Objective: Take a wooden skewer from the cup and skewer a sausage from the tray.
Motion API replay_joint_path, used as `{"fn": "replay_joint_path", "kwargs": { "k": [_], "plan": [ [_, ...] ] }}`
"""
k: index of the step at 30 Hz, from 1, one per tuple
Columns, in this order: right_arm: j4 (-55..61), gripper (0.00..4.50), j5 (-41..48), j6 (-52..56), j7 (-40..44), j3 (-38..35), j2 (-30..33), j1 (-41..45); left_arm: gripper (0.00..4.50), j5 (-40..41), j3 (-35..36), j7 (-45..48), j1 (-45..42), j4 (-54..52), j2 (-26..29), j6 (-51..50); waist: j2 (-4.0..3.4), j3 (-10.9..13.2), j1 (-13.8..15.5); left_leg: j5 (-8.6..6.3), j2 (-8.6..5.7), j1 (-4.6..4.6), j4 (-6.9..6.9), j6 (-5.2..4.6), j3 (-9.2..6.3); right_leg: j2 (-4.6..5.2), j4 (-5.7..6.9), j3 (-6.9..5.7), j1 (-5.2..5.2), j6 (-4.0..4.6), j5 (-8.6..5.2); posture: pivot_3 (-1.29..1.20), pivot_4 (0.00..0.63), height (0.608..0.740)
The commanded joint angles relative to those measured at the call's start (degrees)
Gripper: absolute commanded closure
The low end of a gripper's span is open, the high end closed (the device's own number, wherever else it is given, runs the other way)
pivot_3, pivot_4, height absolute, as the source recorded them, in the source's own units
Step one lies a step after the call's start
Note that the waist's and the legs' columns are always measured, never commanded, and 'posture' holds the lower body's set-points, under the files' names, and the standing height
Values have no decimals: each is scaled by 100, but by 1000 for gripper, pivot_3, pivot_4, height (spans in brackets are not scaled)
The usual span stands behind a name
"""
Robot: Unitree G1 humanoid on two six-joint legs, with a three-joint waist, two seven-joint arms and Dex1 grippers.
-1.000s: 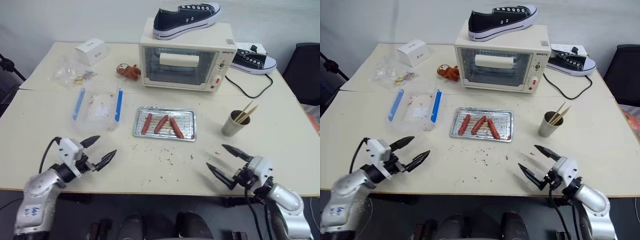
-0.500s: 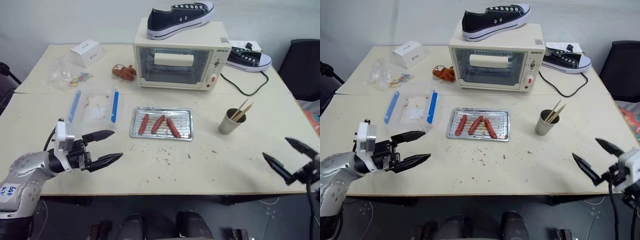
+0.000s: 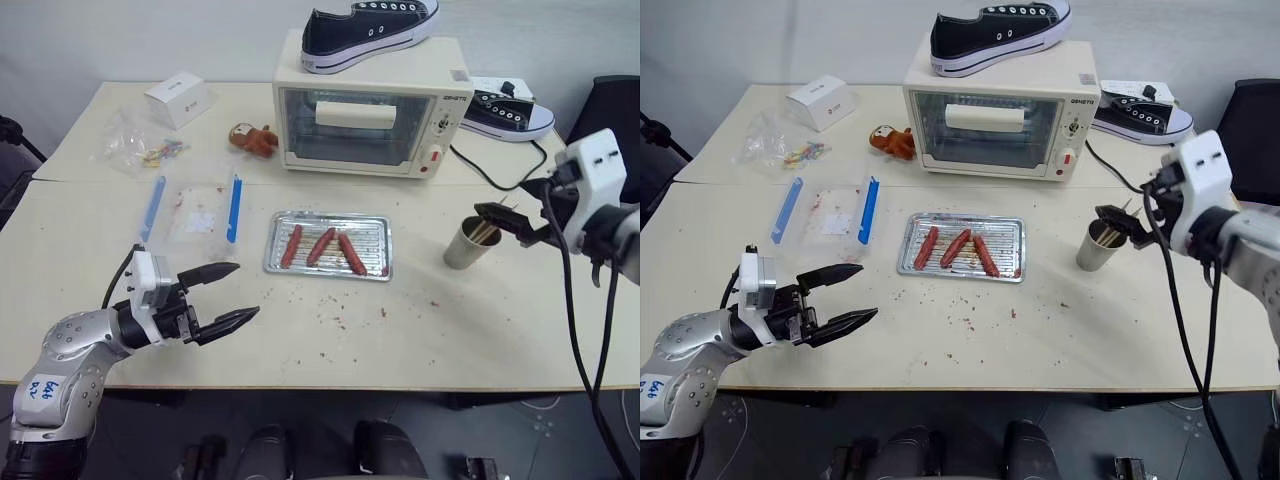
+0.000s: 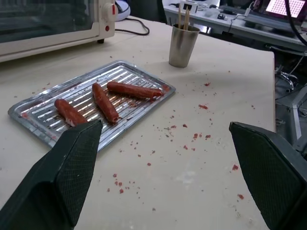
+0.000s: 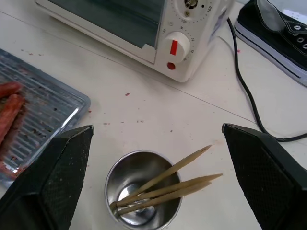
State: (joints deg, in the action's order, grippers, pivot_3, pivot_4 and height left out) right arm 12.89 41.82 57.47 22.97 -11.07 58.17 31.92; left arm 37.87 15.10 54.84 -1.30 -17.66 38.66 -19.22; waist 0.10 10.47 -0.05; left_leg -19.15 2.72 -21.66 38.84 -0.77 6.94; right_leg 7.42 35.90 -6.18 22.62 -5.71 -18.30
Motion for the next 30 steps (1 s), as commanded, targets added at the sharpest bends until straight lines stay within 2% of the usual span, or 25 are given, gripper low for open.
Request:
{"fn": "replay_joint_path", "kwargs": {
  "k": [1, 13, 30],
  "plan": [
    [-97, 37, -336, 166, 4, 220, -1, 288, 0, -11, 60, -82, 73, -275, -40, 89, 0, 0, -7, 0, 0, -2, -1, 0, 1, -1, 0, 1, 2, 0, 0, 0, 150, 740],
    [-358, 37, -861, 344, 427, 665, -196, 771, 0, 15, 71, -311, 229, -505, -110, 67, 0, 0, -17, 0, 2, -14, 4, 0, 8, -14, 5, -3, 17, -2, 1, 0, 150, 740],
    [-699, 37, -1321, 319, 823, 710, -391, 930, 0, 21, 80, -423, 198, -565, -105, 62, 0, 0, -16, 0, 2, -25, 11, 0, 4, -17, 6, -12, 21, -4, 2, 0, 150, 740]
  ]
}}
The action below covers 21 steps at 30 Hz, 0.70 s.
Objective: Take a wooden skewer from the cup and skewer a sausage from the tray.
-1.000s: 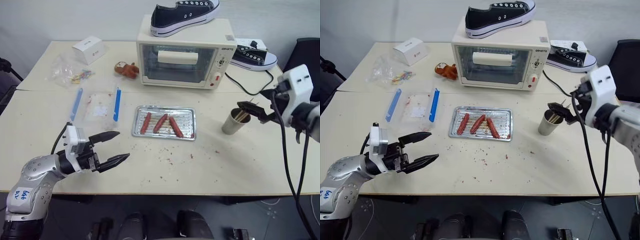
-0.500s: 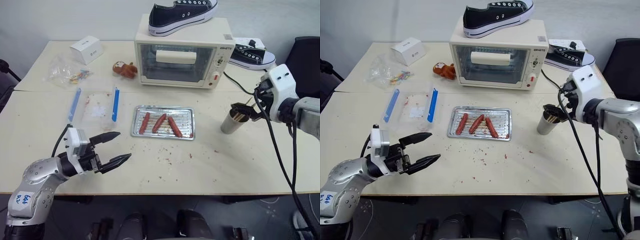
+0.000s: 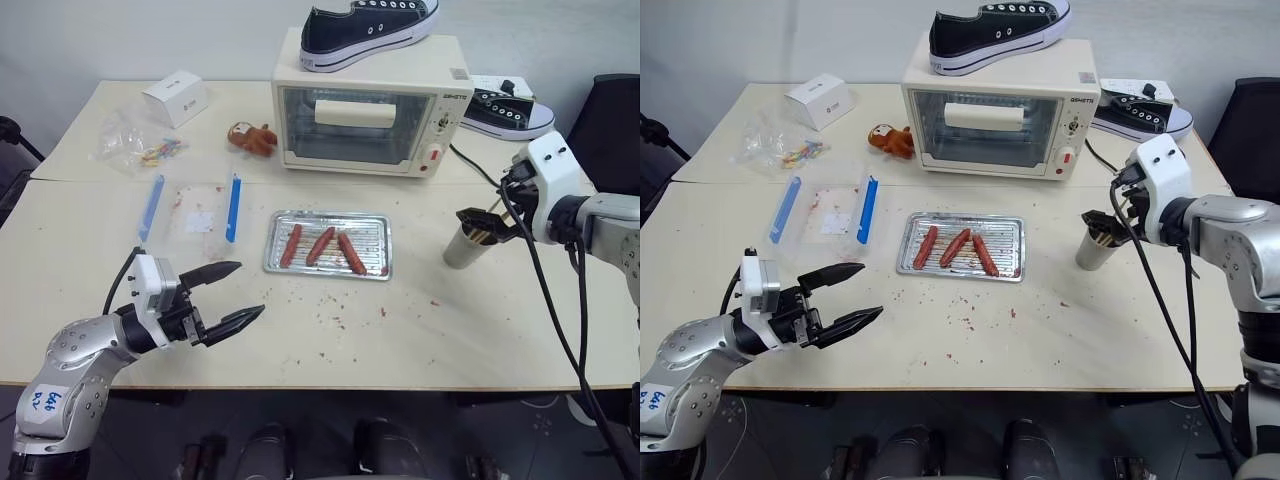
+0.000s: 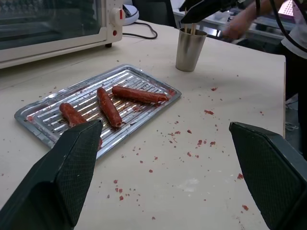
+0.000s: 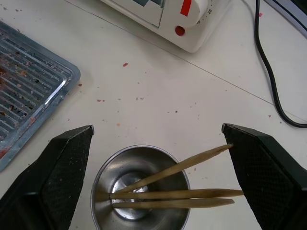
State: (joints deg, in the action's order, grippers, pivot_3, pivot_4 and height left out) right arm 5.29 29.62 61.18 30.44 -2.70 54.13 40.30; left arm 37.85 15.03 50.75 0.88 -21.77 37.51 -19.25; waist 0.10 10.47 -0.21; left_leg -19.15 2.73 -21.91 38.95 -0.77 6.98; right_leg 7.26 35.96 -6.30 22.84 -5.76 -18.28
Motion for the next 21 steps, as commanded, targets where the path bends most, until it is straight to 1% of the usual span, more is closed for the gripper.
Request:
{"fn": "replay_joint_path", "kwargs": {
  "k": [1, 4, 15, 21],
  "plan": [
    [54, 37, -109, -65, 100, -137, -5, 92, 0, 21, 82, -14, -27, -152, 9, 66, 0, 0, 0, 0, 0, 0, 0, 0, 0, 0, 0, 0, 0, 0, 0, 0, 150, 740],
    [67, 585, -134, -66, 141, -176, -51, 91, 0, 19, 75, -17, -36, -150, 8, 65, 0, 0, -1, 0, 1, 0, 0, 0, -1, -2, 0, -1, 0, 0, 0, 0, 150, 740],
    [108, 4460, -171, -63, 247, -273, -94, 21, 0, -29, 41, 3, -74, -87, -10, 127, 0, 0, -1, 0, 1, -2, 0, 0, 0, -3, 1, -1, 2, -1, 0, 0, 150, 740],
    [67, 4460, -160, -63, 266, -355, -93, 56, 0, -75, -3, 33, -103, -1, -50, 226, 0, 0, 0, 0, 1, -3, 1, 0, 0, -4, 1, -2, 2, -1, 1, 0, 150, 740]
  ]
}}
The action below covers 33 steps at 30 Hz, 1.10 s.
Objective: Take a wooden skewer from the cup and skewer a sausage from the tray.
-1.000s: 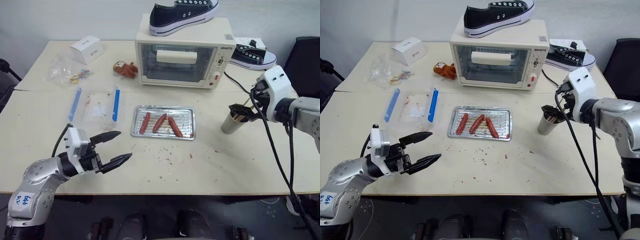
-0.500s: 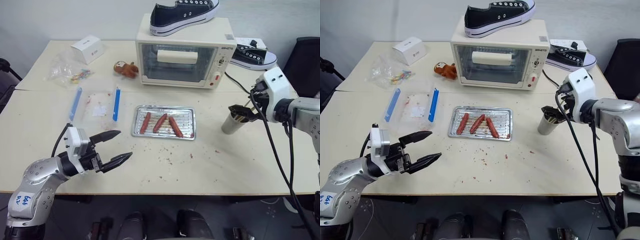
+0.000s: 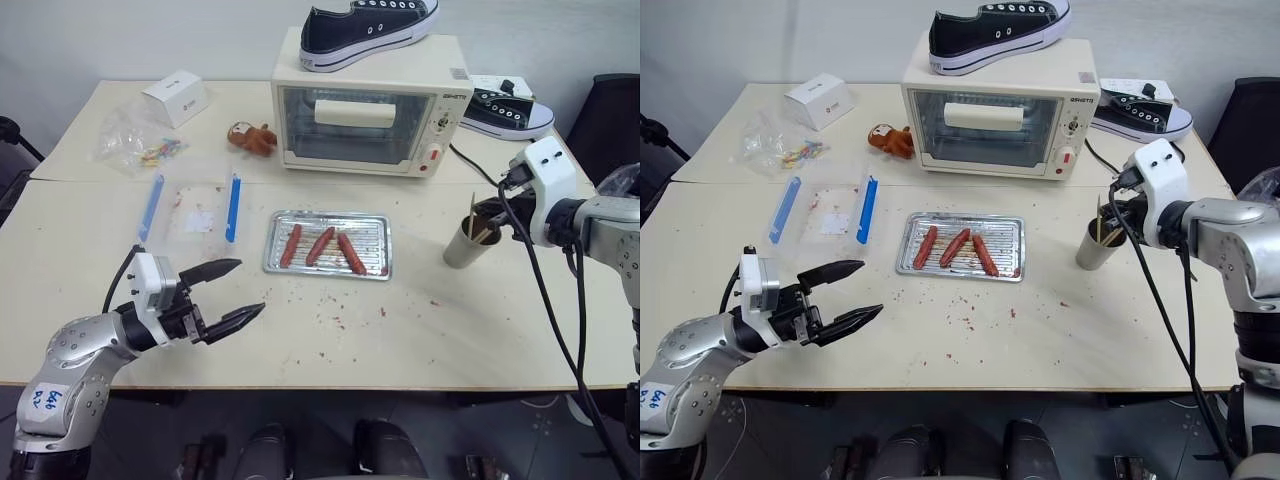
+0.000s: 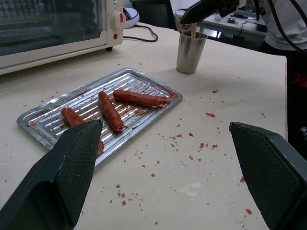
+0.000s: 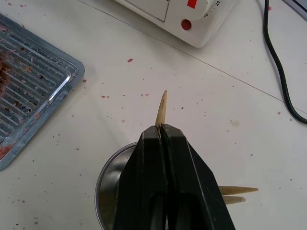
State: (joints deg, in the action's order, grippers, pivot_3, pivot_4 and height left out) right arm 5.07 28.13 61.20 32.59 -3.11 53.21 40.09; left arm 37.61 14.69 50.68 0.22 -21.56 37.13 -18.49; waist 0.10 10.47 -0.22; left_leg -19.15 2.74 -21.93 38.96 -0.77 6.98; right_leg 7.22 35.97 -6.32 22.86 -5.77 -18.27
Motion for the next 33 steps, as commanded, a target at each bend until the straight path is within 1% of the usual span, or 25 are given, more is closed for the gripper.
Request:
{"fn": "replay_joint_path", "kwargs": {
  "k": [1, 7, 9, 10, 15, 24, 27, 31, 32, 33],
  "plan": [
    [80, 4460, -11, -72, 56, -326, 3, 71, 0, -61, 26, 47, -34, -15, -23, 168, 0, 0, 0, 0, 0, 0, 0, 0, 0, 0, 0, 0, 0, 0, 0, 0, 150, 740],
    [136, 4460, 131, 61, 234, -398, 5, 47, 0, -103, 29, 74, -10, 16, -75, 257, 0, 0, 0, 0, 0, -2, 1, 0, 0, -1, 0, -2, 1, 0, 0, 0, 150, 740],
    [188, 4085, 231, 169, 368, -402, 33, 51, 0, -120, 22, 71, -10, 26, -92, 281, 0, 0, 0, 0, 0, -2, 1, 0, 0, -1, 0, -1, 2, -1, 0, 0, 150, 740],
    [178, 3899, 156, 91, 271, -415, -13, 63, 0, -126, 16, 68, -12, 32, -101, 291, 0, 0, 1, 0, 1, -2, 1, 0, 0, -1, 0, -1, 1, -1, 0, 0, 150, 740],
    [39, 2280, -151, -185, 120, -302, -70, 115, 0, -154, -15, 44, -30, 62, -146, 336, 0, 0, 0, 0, 0, -4, 1, 0, 1, -1, 1, -2, 6, -1, 0, 0, 150, 740],
    [-119, 2280, -241, -219, 135, -284, -379, 155, 0, -190, -44, 15, -101, 89, -211, 365, 0, 0, 3, 1, -1, -27, 7, -1, 13, -3, 17, -14, 43, -3, 2, 0, 150, 740],
    [-130, 2888, -296, -273, 141, -288, -439, 140, 0, -196, -25, 13, -90, 73, -229, 368, 0, 0, 2, 2, -2, -29, 8, -2, 20, -3, 46, -9, 50, -4, 2, 0, 150, 740],
    [-131, 4246, -330, -303, 213, -291, -401, 130, 0, -189, -5, 12, -59, 59, -236, 373, 0, 0, 2, 2, -1, -30, 8, -3, 25, -4, 50, -5, 55, -3, 2, 0, 150, 740],
    [-133, 4472, -338, -315, 239, -301, -374, 143, 0, -184, -2, 15, -50, 57, -237, 374, 0, 0, 1, 2, -1, -30, 9, -3, 25, -4, 50, -4, 56, -4, 2, 0, 150, 740],
    [-143, 4472, -347, -331, 255, -319, -350, 166, 0, -180, 0, 21, -40, 57, -238, 377, 0, 0, 1, 2, -1, -30, 9, -3, 26, -4, 51, -3, 57, -4, 2, 0, 150, 740]
  ]
}}
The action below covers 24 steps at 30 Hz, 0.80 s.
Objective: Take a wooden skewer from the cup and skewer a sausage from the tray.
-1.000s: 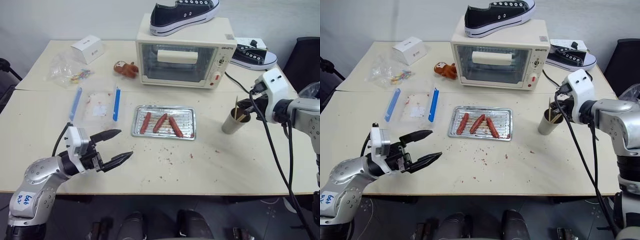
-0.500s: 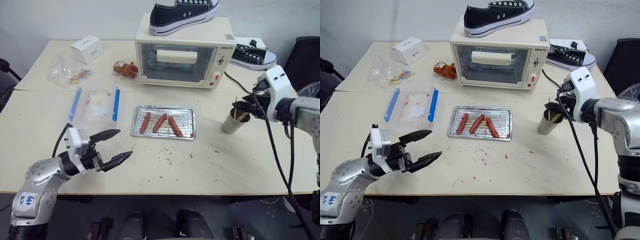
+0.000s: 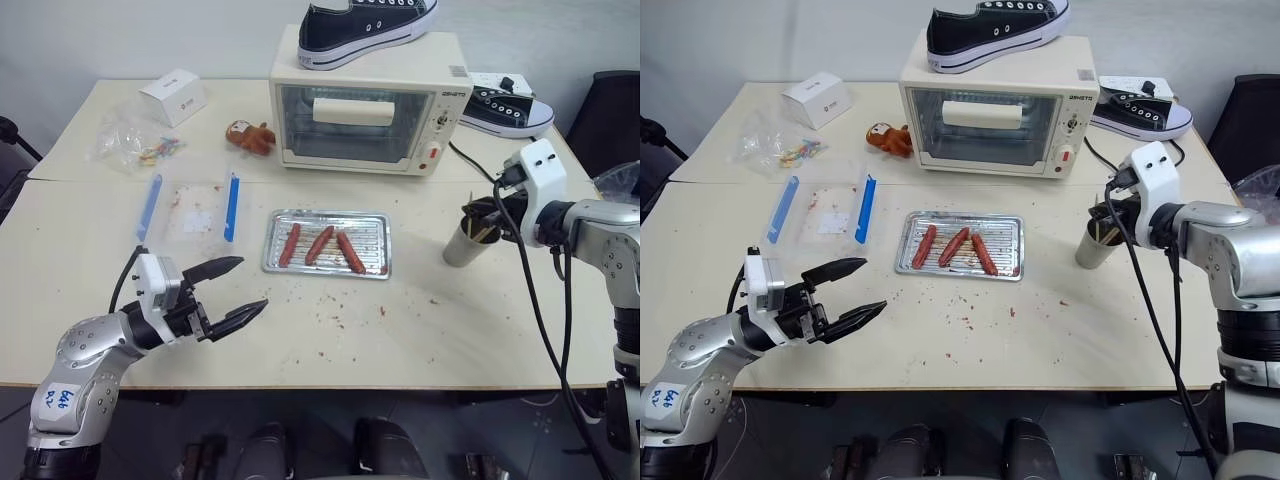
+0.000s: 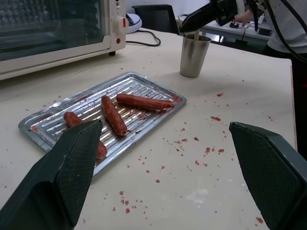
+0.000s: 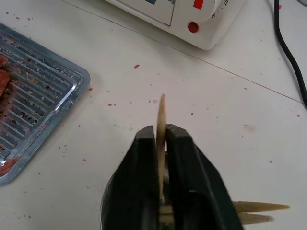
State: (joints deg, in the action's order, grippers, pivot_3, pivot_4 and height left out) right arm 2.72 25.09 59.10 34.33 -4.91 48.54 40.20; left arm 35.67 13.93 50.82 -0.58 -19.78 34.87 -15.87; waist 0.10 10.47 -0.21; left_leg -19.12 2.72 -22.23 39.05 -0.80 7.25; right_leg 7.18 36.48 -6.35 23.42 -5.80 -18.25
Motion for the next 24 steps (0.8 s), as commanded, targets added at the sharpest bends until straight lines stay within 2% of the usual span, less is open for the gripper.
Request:
{"fn": "replay_joint_path", "kwargs": {
  "k": [1, 8, 13, 16, 18, 21, 24],
  "plan": [
    [69, 4472, -55, -140, 94, -163, 141, 196, 0, 17, 76, 13, 45, -115, -15, 121, 0, 0, 0, 0, 0, 0, 0, 0, 0, 0, 0, 0, 0, 0, 0, 0, 150, 740],
    [-49, 4472, 297, 135, 383, -615, 316, 769, 0, 72, 78, 54, 32, -71, -55, 155, 0, 0, -1, 0, 2, -1, 0, 0, 6, -2, 4, 6, 7, 0, 0, 0, 150, 740],
    [-423, 4472, 1013, 410, 673, -1235, 217, 1729, 0, 523, 32, -10, -161, -103, -187, -222, 0, 0, -4, 0, 2, 0, 0, 0, 8, -2, 4, 10, 8, 0, 0, 0, 150, 740],
    [-726, 4472, 1759, 813, 540, -1842, -326, 2273, 0, 925, -1, -149, -439, -151, -454, -448, 0, 0, -3, 0, 5, 0, 1, 0, 8, -2, 7, 12, 7, 0, 0, 0, 150, 740],
    [-855, 4472, 2377, 1057, 293, -2349, -945, 2475, 0, 1085, -80, -256, -687, -114, -660, -557, 7, -4, -5, 0, 5, 0, 2, 0, 6, -3, 9, 11, 6, 0, 0, 0, 150, 740],
    [-725, 4472, 3456, 1364, -243, -3010, -2077, 2320, 0, 1109, -219, -517, -1198, 19, -1109, -478, 13, -8, -1, 1, 7, 1, 4, 1, 6, -8, 17, 12, 5, 0, 1, 0, 150, 740],
    [-500, 4472, 4140, 1474, -761, -3219, -2745, 2046, 0, 997, -312, -649, -1521, 134, -1414, -370, 14, -8, 0, 5, 3, -4, 7, 1, 5, -9, 25, 11, 8, -1, 1, 0, 150, 740]
  ]
}}
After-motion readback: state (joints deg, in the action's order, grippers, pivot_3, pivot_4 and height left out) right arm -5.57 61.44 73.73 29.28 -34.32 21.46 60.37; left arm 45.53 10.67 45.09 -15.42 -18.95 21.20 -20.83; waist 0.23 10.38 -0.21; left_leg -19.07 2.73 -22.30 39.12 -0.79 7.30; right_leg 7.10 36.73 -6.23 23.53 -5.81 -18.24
